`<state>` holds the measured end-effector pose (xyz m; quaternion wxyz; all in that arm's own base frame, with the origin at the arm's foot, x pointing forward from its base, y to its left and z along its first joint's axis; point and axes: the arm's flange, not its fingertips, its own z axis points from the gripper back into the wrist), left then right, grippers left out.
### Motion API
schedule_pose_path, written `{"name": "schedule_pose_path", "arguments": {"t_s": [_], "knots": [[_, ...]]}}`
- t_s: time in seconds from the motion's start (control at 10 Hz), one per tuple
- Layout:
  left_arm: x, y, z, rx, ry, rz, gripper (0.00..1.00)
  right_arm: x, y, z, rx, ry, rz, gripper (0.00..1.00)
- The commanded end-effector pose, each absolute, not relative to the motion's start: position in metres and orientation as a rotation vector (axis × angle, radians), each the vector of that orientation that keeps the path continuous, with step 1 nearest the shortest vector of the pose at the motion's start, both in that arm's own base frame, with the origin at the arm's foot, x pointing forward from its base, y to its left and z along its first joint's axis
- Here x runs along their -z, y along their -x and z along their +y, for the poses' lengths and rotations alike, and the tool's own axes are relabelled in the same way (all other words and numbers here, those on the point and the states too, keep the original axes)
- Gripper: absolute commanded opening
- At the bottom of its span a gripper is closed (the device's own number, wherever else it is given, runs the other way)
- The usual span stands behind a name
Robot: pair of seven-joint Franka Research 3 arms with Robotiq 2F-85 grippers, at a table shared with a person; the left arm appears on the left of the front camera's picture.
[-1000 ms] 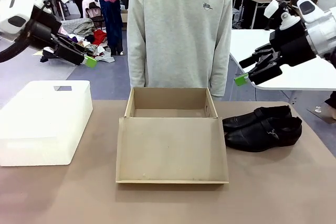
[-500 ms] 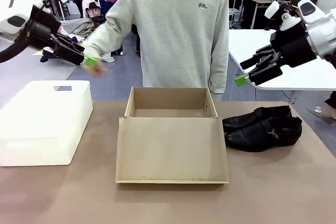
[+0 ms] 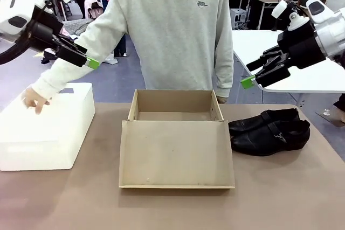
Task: Pack the shoes into the box.
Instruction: Place one shoe of the Shoes into the Shoes Box.
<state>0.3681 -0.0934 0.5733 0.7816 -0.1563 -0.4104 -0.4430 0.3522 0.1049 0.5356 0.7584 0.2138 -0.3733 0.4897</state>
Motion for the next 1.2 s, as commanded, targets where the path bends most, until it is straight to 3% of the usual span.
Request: {"name": "schedule_pose_path", "arguments": {"t_s": [0.0, 0.5, 0.8, 1.1], "knots": [[-0.572, -0.369, -0.092, 0.965, 0.347, -0.889, 1.00, -0.542, -0.360, 0.102, -1.114, -0.419, -0.796, 1.00], [-0.572, -0.369, -0.092, 0.965, 0.347, -0.889, 1.00, -0.555, -0.420, 0.075, -1.417, -0.192, -0.555, 1.00], [-0.572, -0.369, -0.092, 0.965, 0.347, -0.889, 1.00, -0.543, -0.457, 0.046, -1.501, 0.024, -0.469, 1.00], [-0.572, -0.369, -0.092, 0.965, 0.347, -0.889, 1.00, -0.515, -0.497, 0.019, -1.526, 0.071, -0.332, 1.00]]}}
